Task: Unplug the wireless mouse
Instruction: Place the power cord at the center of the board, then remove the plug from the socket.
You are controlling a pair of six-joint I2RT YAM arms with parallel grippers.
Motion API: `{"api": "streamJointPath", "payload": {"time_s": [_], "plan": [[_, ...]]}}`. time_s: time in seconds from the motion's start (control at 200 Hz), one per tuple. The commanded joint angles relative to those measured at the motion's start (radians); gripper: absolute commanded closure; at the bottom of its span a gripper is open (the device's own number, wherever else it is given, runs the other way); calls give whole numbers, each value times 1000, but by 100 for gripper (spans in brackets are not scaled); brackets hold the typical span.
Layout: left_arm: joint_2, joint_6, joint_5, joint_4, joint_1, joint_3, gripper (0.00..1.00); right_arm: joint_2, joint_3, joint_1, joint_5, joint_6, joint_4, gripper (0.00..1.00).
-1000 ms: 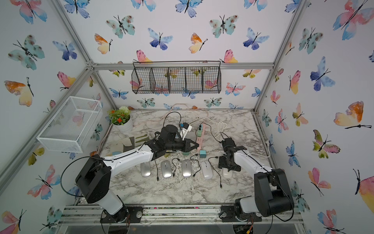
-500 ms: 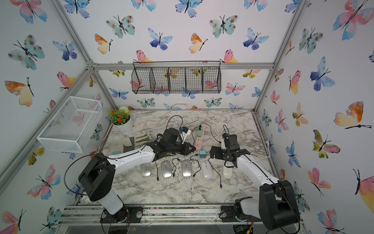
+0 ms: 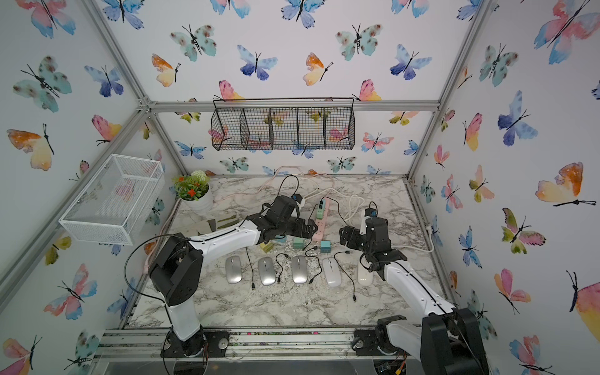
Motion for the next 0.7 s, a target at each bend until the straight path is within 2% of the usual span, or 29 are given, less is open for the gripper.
{"api": "streamJointPath", "payload": {"time_s": [0.0,0.1,0.235,0.325,0.481,0.696], "plan": [[86,58,-134,-96,0,130,1,10,14,-9,-26,30,21,30],[182,71,-190,-151,-1,257,7,12,13,-11,-51,36,30,32],[275,77,-193,-194,-1,390,15,16,16,-12,-78,31,19,33],[335,77,-208,-218,-2,463,17,7,7,-12,-74,37,17,35],[411,76,-233,-225,-4,545,20,1,0,-12,-78,41,13,38],[484,111,-297,-181,-18,615,31,14,1,-13,-95,41,12,42]]}}
